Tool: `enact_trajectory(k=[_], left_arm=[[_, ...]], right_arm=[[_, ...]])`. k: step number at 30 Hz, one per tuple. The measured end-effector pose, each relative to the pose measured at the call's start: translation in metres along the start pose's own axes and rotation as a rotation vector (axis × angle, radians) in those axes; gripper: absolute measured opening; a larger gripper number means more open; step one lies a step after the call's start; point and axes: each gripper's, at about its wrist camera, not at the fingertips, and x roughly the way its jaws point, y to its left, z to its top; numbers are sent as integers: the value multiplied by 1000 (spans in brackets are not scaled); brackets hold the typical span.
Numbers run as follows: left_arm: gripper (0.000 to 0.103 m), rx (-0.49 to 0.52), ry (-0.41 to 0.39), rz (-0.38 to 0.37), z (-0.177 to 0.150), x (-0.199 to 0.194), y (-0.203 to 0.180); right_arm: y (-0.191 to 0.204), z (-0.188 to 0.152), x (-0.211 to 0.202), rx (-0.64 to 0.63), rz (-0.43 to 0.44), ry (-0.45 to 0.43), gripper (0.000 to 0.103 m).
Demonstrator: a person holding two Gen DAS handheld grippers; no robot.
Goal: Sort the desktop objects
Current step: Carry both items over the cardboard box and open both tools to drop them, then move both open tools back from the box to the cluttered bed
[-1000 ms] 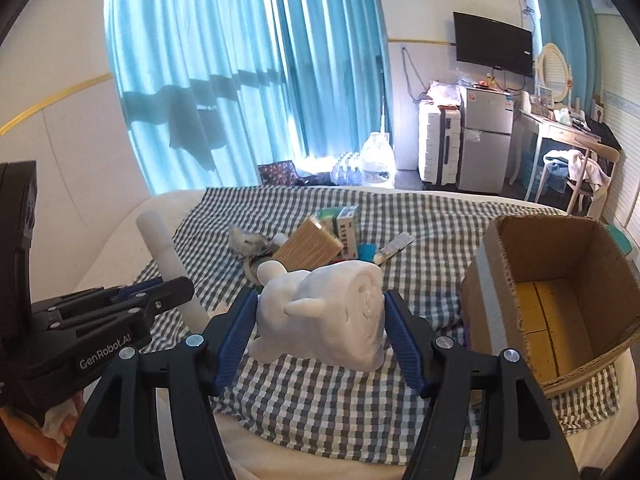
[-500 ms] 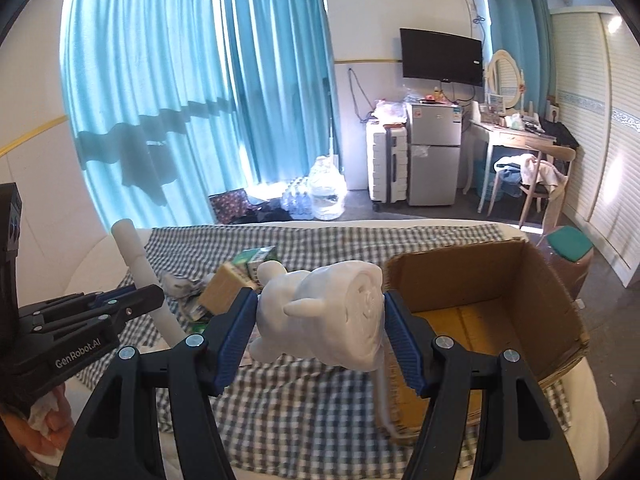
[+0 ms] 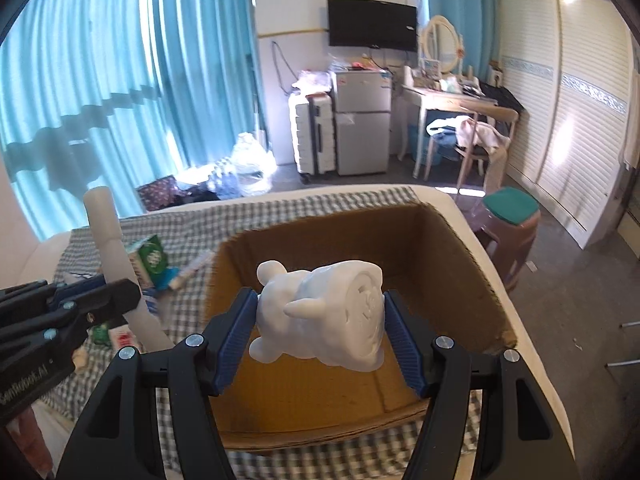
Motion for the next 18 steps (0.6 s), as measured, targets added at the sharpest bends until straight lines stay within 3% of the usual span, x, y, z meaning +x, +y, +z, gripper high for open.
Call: enact_trajectory(k=[6,8,10,11,13,18], left_arm=[[13,74,87,6,-8,53,-30],[19,63,111,28,-10,65,-30],[42,38,130,22,-10,70,-28],[63,32,130,19,-10,70,-26],[79,30,127,43,-9,67,-23],[85,40,111,51,-7,47,-16]], right_arm=[[-41,-7,21,47,-46,43,64],[-51,-10,23,76,-73,33,64],[-62,-10,25,120,-68,34,67],[-67,-9,26,146,-58,38,73],[-73,-9,25,173,-58,42,75],[-72,-8,8,191,-58,8,75]])
